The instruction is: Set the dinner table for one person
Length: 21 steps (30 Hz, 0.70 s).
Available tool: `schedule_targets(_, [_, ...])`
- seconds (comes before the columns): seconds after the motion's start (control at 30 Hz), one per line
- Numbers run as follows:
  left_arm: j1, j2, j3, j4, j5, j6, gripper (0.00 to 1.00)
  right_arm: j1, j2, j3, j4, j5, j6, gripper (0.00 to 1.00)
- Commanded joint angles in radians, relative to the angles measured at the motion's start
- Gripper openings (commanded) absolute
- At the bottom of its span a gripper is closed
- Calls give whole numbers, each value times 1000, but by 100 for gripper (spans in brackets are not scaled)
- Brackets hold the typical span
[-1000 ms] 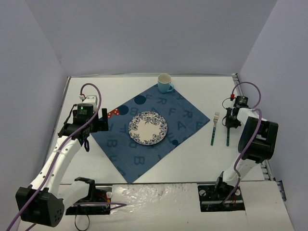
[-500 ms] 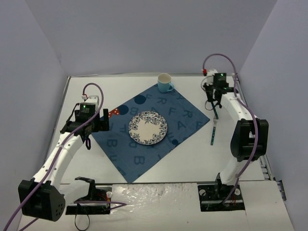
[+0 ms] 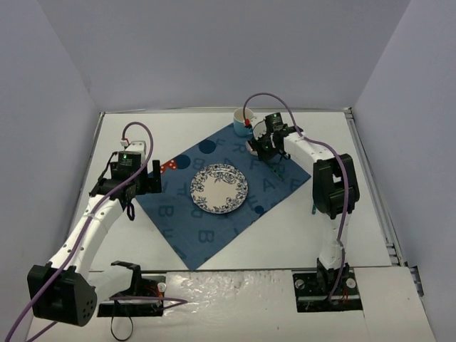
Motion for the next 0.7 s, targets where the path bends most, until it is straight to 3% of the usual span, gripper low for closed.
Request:
schedule_targets(0.0, [5, -5, 22, 44, -24, 4, 97, 8, -5, 48, 2, -27, 31, 0])
schedule_targets(0.57, [5, -12, 20, 41, -25, 6, 97, 12, 83, 65, 2, 35, 67, 0])
schedule_targets(0.6, [5, -12, 20, 41, -25, 7, 97, 12, 89, 65, 2, 40, 69, 2])
schedule_targets(0.67, [5, -12, 20, 41, -26, 6, 97, 12, 93, 69, 1, 49, 79, 16])
